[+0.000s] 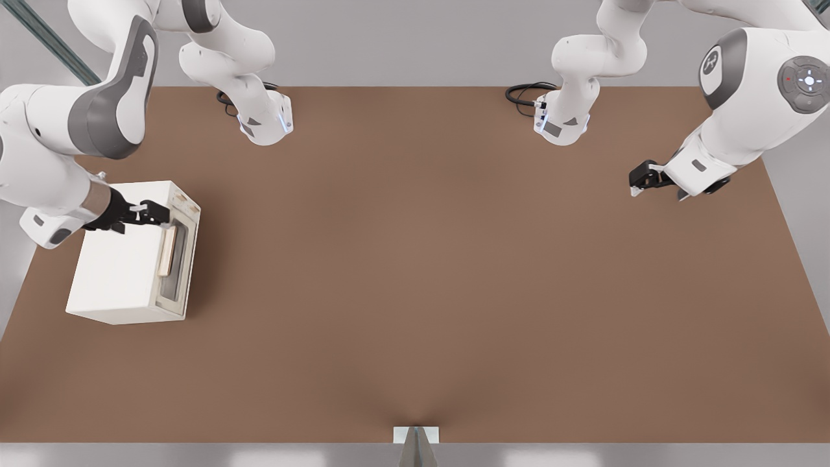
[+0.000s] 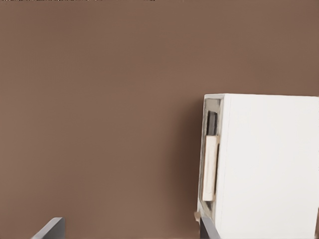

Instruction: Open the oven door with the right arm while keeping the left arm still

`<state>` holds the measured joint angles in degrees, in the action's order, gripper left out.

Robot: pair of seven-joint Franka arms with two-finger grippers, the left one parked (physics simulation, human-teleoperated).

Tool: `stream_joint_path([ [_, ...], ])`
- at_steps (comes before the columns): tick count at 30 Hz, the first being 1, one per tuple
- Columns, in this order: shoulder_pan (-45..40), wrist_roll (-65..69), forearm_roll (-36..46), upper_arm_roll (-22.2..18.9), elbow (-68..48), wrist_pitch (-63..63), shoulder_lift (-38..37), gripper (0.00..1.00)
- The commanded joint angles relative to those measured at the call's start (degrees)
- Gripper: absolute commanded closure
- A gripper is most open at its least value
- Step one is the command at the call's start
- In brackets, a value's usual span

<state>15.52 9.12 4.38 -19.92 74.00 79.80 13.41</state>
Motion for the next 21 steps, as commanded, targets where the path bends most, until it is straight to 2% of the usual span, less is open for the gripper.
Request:
stream_joint_path([
  [1, -0.1, -10.8, -0.3, 0.0, 0.2, 1.0, -0.1, 0.0],
  [2, -0.3, -11.1, 0.0, 0.0, 0.5, 1.1, -0.2, 0.0],
  [3, -0.3, -11.1, -0.7, 1.7, 4.6, 3.5, -0.7, 0.0],
  [4, -0.1, -10.8, -4.7, 4.0, 5.6, 3.4, -0.5, 0.0],
  [5, 2.0, -13.8, -5.0, 4.3, 5.4, 3.6, 1.8, 0.27],
  [6, 5.3, -17.2, -5.6, 4.1, 3.1, 2.9, 7.1, 0.79],
  [8, 9.6, -16.7, -17.7, 3.9, -3.9, 0.7, 15.0, 0.79],
  [9, 11.4, -18.2, -19.8, 2.3, -7.6, -1.9, 19.1, 0.79],
  [10, 14.3, -19.1, -30.7, 0.7, -12.2, -6.1, 24.4, 0.79],
  [13, 14.2, -25.6, -33.6, 1.3, -12.1, -4.4, 27.1, 0.79],
  [16, 13.7, -28.9, -36.5, -0.3, -11.4, -1.5, 29.7, 0.79],
  [21, 7.6, -27.5, -36.6, -1.1, -10.2, 2.5, 32.0, 0.79],
])
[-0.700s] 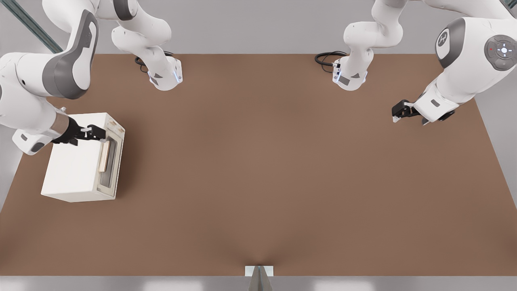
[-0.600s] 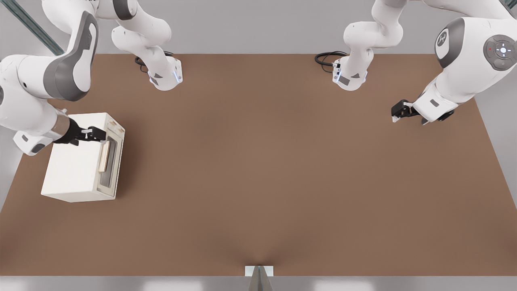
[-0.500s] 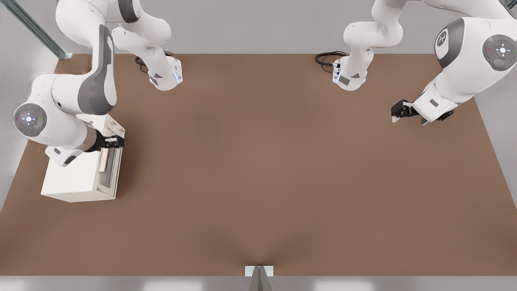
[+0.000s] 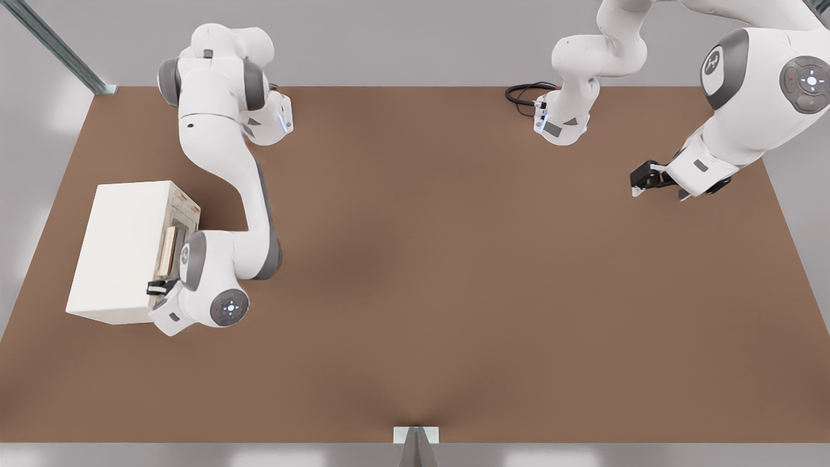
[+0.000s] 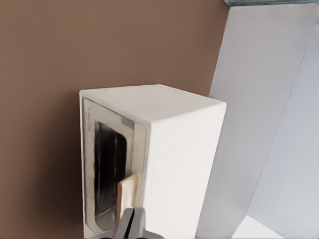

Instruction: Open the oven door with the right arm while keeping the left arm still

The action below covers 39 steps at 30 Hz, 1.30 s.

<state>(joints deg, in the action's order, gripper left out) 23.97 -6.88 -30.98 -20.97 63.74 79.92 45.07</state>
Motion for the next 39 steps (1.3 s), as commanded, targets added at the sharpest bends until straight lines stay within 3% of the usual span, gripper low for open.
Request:
stream_joint_path([
  [1, -1.3, -11.4, -1.3, -0.1, -0.4, 4.3, 0.9, 0.79],
  [10, -2.4, -9.8, 0.4, -0.4, -6.0, 5.9, 6.2, 0.79],
  [17, 0.7, -15.3, 2.7, 0.2, 6.6, 5.3, -3.1, 0.79],
  [31, 0.7, -13.8, -0.1, 1.9, 14.2, 0.0, -6.7, 0.79],
  [39, -0.2, -13.8, -2.8, 2.3, 20.5, 3.3, -7.5, 0.79],
])
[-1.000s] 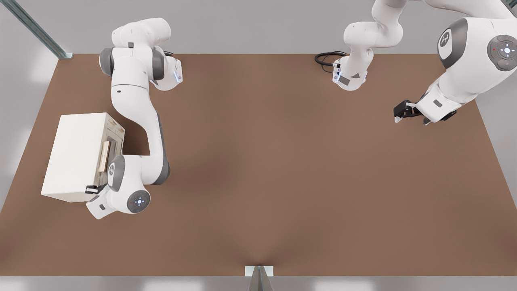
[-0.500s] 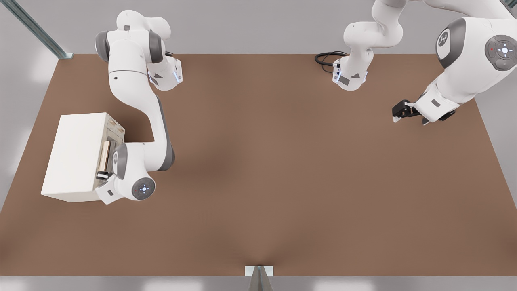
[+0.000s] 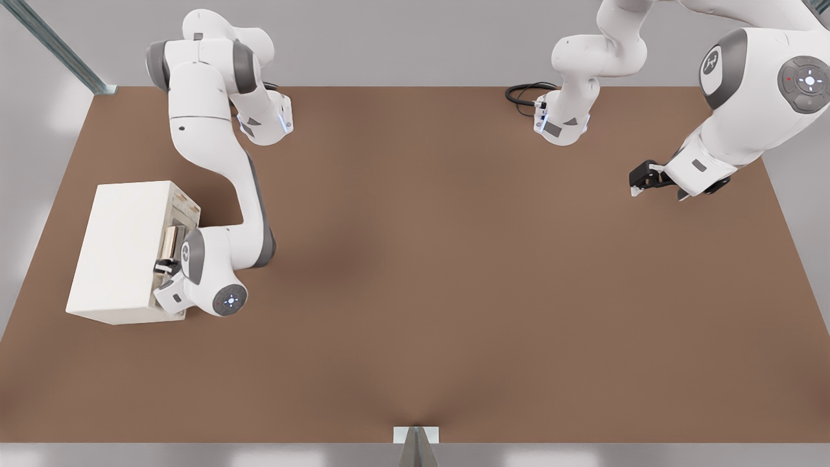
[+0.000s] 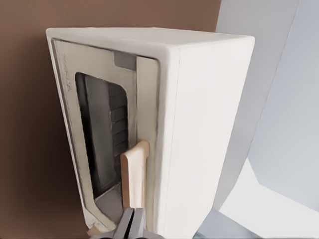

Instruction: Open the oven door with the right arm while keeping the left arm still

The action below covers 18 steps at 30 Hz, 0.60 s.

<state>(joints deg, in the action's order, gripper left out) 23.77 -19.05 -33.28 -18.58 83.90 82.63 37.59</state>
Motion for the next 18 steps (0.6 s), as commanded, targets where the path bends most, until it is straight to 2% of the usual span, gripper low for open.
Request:
stream_joint_path([
  [1, 0.0, -1.4, -0.5, 0.1, 0.3, 0.6, -0.1, 0.79],
  [18, -1.8, -0.6, -0.8, 0.1, 0.6, -0.2, 1.2, 0.79],
])
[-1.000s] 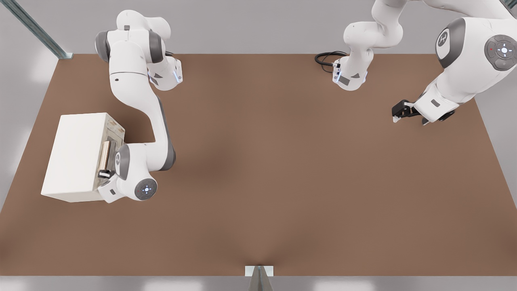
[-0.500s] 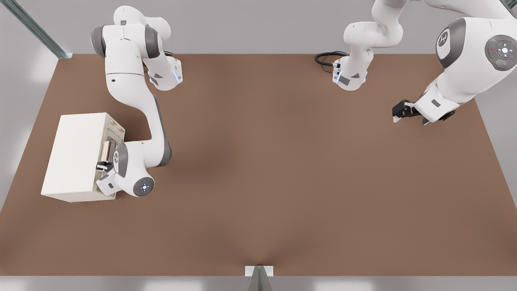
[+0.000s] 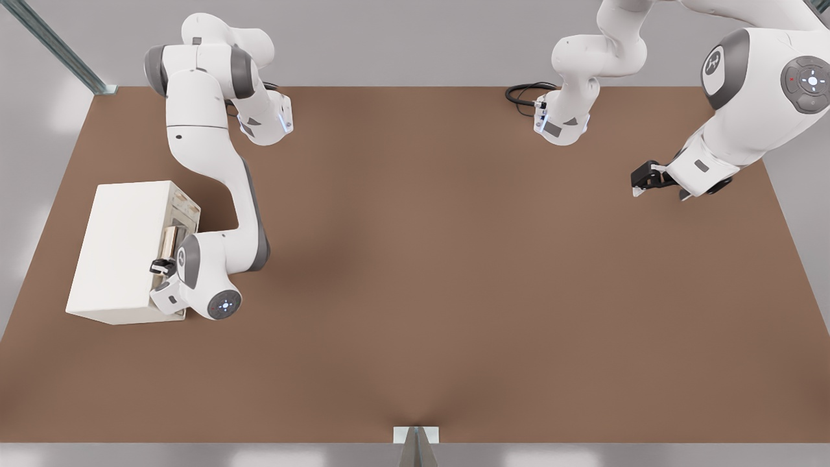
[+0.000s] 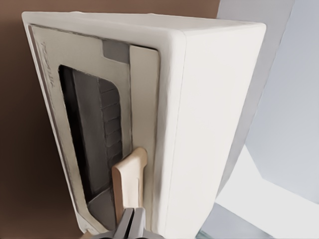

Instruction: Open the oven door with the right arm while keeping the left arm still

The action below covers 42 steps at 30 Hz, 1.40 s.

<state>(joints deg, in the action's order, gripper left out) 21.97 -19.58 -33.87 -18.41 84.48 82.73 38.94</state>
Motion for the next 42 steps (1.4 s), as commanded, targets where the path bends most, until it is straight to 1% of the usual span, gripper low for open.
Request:
stream_joint_path([
  [1, -0.1, -0.1, -0.3, 0.0, 0.0, -0.4, -0.1, 0.79],
  [12, -0.6, -0.6, -0.2, 0.0, 0.1, -0.8, 1.1, 0.79],
  [21, -0.2, -0.3, -0.1, 0.2, 0.5, -2.9, 0.6, 0.79],
  [25, -0.5, -0.2, 0.0, 1.0, 1.4, -3.4, 0.3, 0.79],
  [28, -1.1, 0.7, -0.2, 0.9, 2.7, -3.4, -1.0, 0.79],
  [42, -1.8, 0.4, -0.4, 1.1, 3.5, -3.1, 0.0, 0.79],
])
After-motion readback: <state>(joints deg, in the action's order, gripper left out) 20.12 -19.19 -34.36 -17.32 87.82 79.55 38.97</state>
